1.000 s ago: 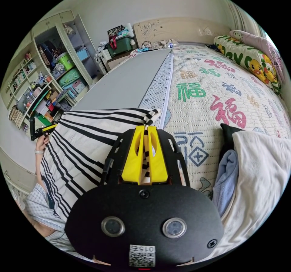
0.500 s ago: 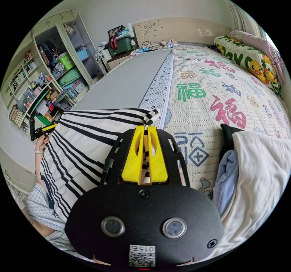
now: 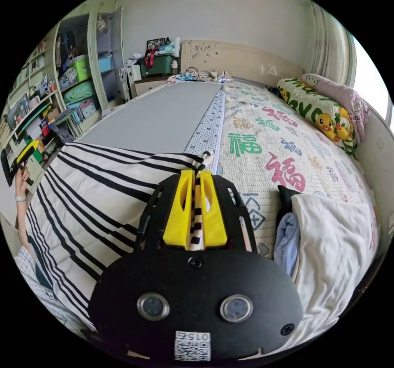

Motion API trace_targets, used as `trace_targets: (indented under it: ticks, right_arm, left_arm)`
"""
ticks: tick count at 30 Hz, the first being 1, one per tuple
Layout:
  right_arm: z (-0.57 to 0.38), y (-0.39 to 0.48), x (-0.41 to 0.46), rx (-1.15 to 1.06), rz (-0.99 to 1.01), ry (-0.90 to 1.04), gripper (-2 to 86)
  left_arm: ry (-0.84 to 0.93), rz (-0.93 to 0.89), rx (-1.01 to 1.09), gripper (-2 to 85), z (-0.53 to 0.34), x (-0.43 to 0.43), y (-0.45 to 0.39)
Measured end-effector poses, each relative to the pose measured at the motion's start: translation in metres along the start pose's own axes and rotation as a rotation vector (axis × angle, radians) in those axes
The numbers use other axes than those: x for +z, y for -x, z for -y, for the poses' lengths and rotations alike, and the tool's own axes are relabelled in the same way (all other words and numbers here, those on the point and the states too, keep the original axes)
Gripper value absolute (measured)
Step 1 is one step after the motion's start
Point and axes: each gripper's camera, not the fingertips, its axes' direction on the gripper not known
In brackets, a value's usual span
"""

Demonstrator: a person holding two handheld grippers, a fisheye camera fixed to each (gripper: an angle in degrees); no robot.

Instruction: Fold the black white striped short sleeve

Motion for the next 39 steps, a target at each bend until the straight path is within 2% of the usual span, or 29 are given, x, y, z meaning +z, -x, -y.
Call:
trace_targets:
  ticks: [3,7,9,11,15,19,21,30,33,39]
  right_arm:
    - [-0.015,-0.018,-0.019,0.11,0.018,-0.113,3.7]
    - [-0.036,-0.005,-0.059,0.017,0.006,-0.193,2.1]
    - [-0.06,0.022,-0.091,-0.145,0.105,-0.236,2.9]
    - [-0.084,0.046,-0.113,-0.29,0.229,-0.244,4.0]
    - [-0.142,0.104,-0.143,-0.661,0.509,-0.16,7.8]
    - [-0.204,0.141,-0.156,-0.962,0.538,-0.221,8.1]
    - [-0.225,0.153,-0.152,-1.055,0.551,-0.11,8.6]
    - [-0.257,0.13,-0.135,-1.05,0.705,0.096,10.7]
    - [-0.265,0.122,-0.131,-1.03,0.688,0.112,10.7]
    - [-0.284,0.125,-0.124,-1.073,0.65,0.182,9.0]
  left_arm:
    - [-0.05,-0.352,0.218,1.3,0.018,0.014,-0.018]
    - [-0.007,-0.513,0.481,1.9,0.039,0.038,-0.064]
    - [0.029,-0.664,0.572,2.6,0.057,0.054,-0.079]
    - [0.028,-0.74,0.62,3.3,0.069,0.061,-0.085]
    - [0.071,-0.871,0.696,5.7,0.09,0.084,-0.086]
    - [0.15,-0.881,0.725,6.9,0.107,0.11,-0.086]
    - [0.16,-0.879,0.75,7.3,0.118,0.117,-0.084]
    - [0.175,-0.908,0.772,7.8,0.149,0.121,-0.049]
    - [0.274,-0.905,0.794,7.6,0.156,0.139,-0.054]
    - [0.28,-0.923,0.777,6.8,0.171,0.138,-0.034]
